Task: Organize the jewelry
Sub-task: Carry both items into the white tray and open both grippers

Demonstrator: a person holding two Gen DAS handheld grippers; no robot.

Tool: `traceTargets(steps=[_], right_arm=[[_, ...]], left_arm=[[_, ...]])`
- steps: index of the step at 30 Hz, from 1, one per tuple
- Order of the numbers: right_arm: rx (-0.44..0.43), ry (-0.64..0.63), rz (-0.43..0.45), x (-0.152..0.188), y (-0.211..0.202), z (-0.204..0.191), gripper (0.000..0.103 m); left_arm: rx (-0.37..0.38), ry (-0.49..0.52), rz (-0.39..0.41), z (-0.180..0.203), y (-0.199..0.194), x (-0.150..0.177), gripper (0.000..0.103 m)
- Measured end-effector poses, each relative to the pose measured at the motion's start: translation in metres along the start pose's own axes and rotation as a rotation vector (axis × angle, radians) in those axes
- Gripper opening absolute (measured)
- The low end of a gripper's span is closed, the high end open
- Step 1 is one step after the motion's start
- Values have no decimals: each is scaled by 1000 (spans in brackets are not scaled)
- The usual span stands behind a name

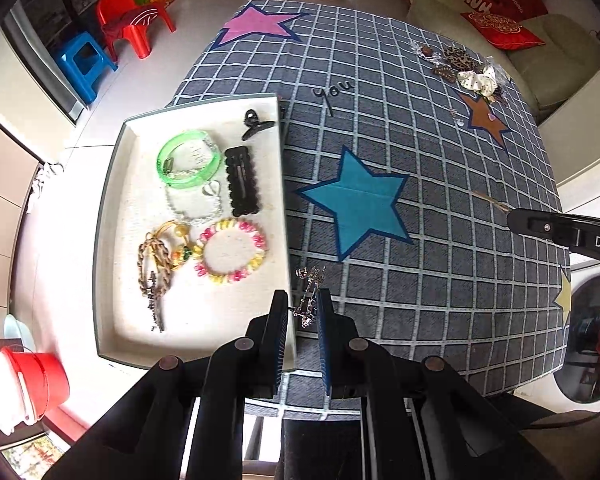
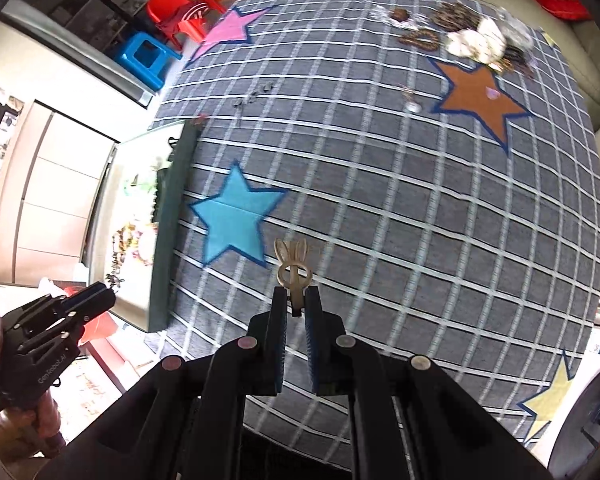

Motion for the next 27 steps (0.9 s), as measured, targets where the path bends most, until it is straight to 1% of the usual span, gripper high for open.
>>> traceTargets(steps=[5,8,12,15,20,23,27], right_arm=[[-20,-70,-9,-11,14,-60,9],[-29,-120,-29,-16,29,-97,9],[-43,-191,-62,-17,51,-143,9],[-44,-241,-101,-14,72,-170,9],[-37,-289,-187,-3,110,-194,9],[-23,-304,-237,5,132,-201,9],[5,-310,-279,11,156,-201,9]], left_arm=[[5,-39,-11,-48,6,8,21],[6,-61,-22,-72,13,14,21],[13,-85,-44,-95,27,22,21],[24,-94,-64,-105,39,27,21],[33,-85,-97,-111,61,30,21],[32,-81,-107,-113,72,29,21],[20,-69,-117,-116,85,27,21]])
Point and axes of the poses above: each gripper's, at about its wrist camera, not at the fingertips, and y roughly the way its jaws point, z to its right, x to its underside, the point moved 9 cm from there along y, roughly the way its jaws point, and after that the axes turned 6 degrees about -z, right-handed, at the moved point
